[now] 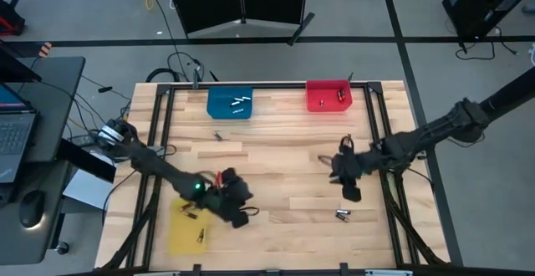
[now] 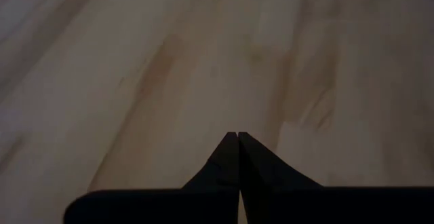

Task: Sort batteries
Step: Put the silver battery into the blue bin

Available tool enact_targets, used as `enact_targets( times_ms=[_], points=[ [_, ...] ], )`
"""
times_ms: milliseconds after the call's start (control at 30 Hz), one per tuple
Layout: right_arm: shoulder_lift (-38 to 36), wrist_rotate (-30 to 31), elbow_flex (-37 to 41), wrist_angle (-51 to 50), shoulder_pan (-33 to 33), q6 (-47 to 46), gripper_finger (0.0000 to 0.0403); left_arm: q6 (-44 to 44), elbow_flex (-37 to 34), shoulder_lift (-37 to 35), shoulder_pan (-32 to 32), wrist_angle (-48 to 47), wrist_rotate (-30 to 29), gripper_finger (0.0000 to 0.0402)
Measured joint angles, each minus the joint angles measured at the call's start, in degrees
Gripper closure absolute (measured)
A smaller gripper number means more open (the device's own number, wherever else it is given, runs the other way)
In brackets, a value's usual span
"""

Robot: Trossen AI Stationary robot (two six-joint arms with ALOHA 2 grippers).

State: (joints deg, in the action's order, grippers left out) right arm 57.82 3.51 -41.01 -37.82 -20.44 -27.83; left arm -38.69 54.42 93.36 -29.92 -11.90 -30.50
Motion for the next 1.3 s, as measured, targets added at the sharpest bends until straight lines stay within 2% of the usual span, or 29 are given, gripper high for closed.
enact_targets(
  times_ms=[167, 300, 500, 800, 1033, 1300],
  points=[
    [3.8, 3.0, 0.0, -1.0, -10.3, -11.5, 0.0298, 14.2, -6.0, 0.0, 6.7, 22.3, 8.5, 0.0398],
    [8.1, 3.2, 0.0, -1.1, -18.7, -21.0, 0.0298, 21.6, -8.7, 0.0, 10.7, 34.2, 14.7, 0.0397],
    [15.7, 2.4, 0.0, -1.2, -27.5, -32.6, 0.0298, 25.0, -8.7, 0.0, 14.6, 35.1, 16.4, 0.0397],
    [23.7, 2.4, 0.0, -1.1, -28.8, -34.1, 0.0273, 25.2, -8.7, 0.0, 16.1, 34.7, 17.8, 0.0396],
    [24.4, 1.8, 0.0, -0.8, -28.9, -35.0, 0.0238, 25.2, -8.7, 0.0, 16.1, 34.7, 17.7, 0.0396],
    [22.7, 1.3, 0.0, -0.4, -28.9, -38.0, 0.0231, 25.2, -8.7, 0.0, 16.1, 34.7, 17.6, 0.0396]
  ],
)
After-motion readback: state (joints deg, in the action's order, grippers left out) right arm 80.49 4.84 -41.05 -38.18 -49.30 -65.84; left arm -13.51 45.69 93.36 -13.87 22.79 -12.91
